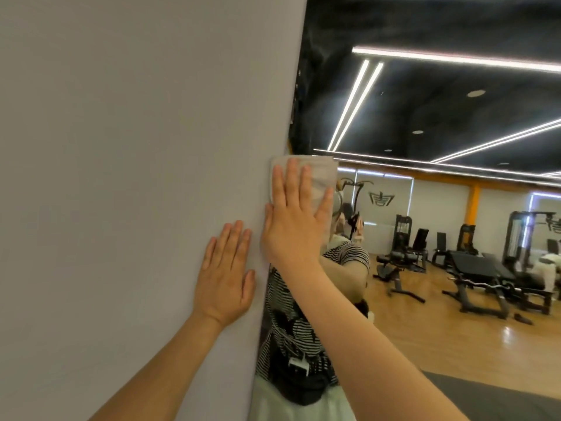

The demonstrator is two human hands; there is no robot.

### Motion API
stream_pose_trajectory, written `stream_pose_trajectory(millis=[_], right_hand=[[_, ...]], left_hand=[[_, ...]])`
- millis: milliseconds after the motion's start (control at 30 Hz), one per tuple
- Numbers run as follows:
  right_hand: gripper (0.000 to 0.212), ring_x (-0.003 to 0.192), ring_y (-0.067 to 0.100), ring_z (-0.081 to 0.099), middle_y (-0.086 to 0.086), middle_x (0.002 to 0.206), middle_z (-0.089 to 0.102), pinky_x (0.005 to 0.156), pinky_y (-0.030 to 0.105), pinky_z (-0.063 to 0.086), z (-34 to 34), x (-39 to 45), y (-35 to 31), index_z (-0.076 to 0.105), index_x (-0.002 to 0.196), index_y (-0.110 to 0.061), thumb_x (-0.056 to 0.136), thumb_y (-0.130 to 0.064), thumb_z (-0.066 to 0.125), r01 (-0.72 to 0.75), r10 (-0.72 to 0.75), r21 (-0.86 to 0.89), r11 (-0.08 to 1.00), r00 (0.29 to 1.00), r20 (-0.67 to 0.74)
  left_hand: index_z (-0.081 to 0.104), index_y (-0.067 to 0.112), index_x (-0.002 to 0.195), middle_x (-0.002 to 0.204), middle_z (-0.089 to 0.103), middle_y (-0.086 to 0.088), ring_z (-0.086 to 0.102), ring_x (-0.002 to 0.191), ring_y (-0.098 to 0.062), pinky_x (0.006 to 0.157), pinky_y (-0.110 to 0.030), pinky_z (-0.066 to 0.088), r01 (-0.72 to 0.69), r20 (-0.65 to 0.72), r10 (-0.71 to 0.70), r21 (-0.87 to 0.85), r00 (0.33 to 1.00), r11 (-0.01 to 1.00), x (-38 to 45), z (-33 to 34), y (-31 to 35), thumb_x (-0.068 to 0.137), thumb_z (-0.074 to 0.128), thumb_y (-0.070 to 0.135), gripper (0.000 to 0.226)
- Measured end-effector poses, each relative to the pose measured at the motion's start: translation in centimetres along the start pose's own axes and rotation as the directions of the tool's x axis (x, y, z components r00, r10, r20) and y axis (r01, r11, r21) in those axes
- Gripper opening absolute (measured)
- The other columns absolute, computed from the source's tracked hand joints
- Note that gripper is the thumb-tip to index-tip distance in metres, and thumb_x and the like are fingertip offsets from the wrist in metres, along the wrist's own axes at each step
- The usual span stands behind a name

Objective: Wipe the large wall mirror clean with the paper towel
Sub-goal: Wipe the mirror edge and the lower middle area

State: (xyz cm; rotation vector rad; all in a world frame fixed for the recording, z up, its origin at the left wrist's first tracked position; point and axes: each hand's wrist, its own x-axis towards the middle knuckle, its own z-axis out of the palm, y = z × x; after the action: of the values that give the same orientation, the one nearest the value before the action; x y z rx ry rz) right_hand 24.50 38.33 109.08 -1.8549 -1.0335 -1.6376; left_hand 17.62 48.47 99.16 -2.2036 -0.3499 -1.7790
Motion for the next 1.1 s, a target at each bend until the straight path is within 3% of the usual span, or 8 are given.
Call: stream_pose_trajectory(millis=[167, 300, 433, 500, 667, 833, 1100], right_hand=[[0.057, 0.148, 0.022, 0.01, 0.004, 0.159, 0.015, 0.118, 0.049, -0.001, -0.9, -1.5, 4.7, 0.015, 0.152, -0.016, 0.099, -0.034, 0.024, 0.132, -0.132, -0.046, 0.99, 0.991, 0.018], [0.056, 0.148, 0.023, 0.012, 0.006, 0.161, 0.015, 0.118, 0.045, 0.002, -2.3, -2.4, 8.8, 0.012, 0.153, -0.017, 0.101, -0.034, 0.022, -0.037, 0.037, -0.039, 0.999, 0.999, -0.006], [0.058, 0.149, 0.023, 0.002, 0.005, 0.161, -0.001, 0.117, 0.048, -0.006, -2.4, -0.8, 7.1, -0.002, 0.151, -0.018, 0.098, -0.037, 0.013, -0.24, 0.239, -0.011, 0.971, 0.971, -0.014], [0.058, 0.149, 0.026, 0.001, 0.007, 0.162, 0.001, 0.116, 0.051, -0.008, -2.2, 0.8, 5.7, -0.007, 0.15, -0.018, 0.097, -0.038, 0.01, -0.257, 0.257, -0.002, 0.966, 0.966, -0.012], [0.059, 0.149, 0.028, 0.007, 0.011, 0.162, 0.012, 0.115, 0.052, -0.008, -1.6, 2.8, 4.5, 0.004, 0.153, -0.013, 0.099, -0.034, 0.015, -0.133, 0.131, -0.042, 0.99, 0.99, -0.052], [0.058, 0.149, 0.025, 0.009, 0.007, 0.162, 0.014, 0.118, 0.055, 0.004, -0.3, -3.3, 2.1, 0.014, 0.154, -0.015, 0.099, -0.033, 0.023, 0.062, -0.062, -0.003, 0.998, 0.998, 0.009], [0.059, 0.146, 0.025, 0.014, 0.009, 0.157, 0.028, 0.116, 0.053, 0.001, -0.9, -2.7, 4.1, 0.03, 0.15, -0.014, 0.096, -0.037, 0.032, 0.194, -0.194, -0.03, 0.98, 0.981, 0.015]], left_hand=[[0.023, 0.002, 0.148, 0.154, 0.024, -0.015, -0.002, 0.15, -0.016, 0.12, -0.037, 0.006, -0.004, -0.014, 0.004, -0.002, 1.0, 1.0, 0.2, -0.2, -0.1, 0.087, 0.035, 0.028, 0.067], [0.022, 0.002, 0.148, 0.154, 0.023, -0.015, -0.002, 0.15, -0.016, 0.121, -0.036, 0.004, 0.003, -0.01, -0.003, -0.005, 1.0, 1.0, 0.3, -0.2, 0.0, 0.086, 0.035, 0.028, 0.068], [0.021, 0.002, 0.148, 0.155, 0.022, -0.015, -0.002, 0.15, -0.017, 0.121, -0.037, 0.004, 0.001, -0.006, -0.001, -0.005, 1.0, 1.0, 0.2, -0.1, 0.2, 0.087, 0.035, 0.027, 0.068], [0.021, 0.002, 0.149, 0.155, 0.022, -0.014, -0.002, 0.15, -0.018, 0.121, -0.037, 0.004, 0.002, -0.009, -0.002, -0.001, 1.0, 1.0, 0.1, -0.1, 0.2, 0.087, 0.035, 0.028, 0.068], [0.022, 0.003, 0.148, 0.154, 0.022, -0.013, -0.003, 0.15, -0.016, 0.12, -0.038, 0.005, 0.001, -0.02, -0.001, 0.004, 1.0, 1.0, 0.4, 0.1, 0.0, 0.086, 0.035, 0.028, 0.068], [0.021, 0.003, 0.148, 0.155, 0.021, -0.014, -0.004, 0.15, -0.015, 0.12, -0.038, 0.005, 0.009, -0.014, -0.009, 0.008, 1.0, 1.0, 0.2, 0.1, 0.0, 0.087, 0.035, 0.027, 0.067], [0.02, 0.003, 0.149, 0.155, 0.021, -0.015, -0.004, 0.15, -0.015, 0.121, -0.037, 0.003, 0.002, -0.03, -0.001, 0.019, 1.0, 1.0, 0.2, 0.1, -0.1, 0.087, 0.035, 0.028, 0.068]])
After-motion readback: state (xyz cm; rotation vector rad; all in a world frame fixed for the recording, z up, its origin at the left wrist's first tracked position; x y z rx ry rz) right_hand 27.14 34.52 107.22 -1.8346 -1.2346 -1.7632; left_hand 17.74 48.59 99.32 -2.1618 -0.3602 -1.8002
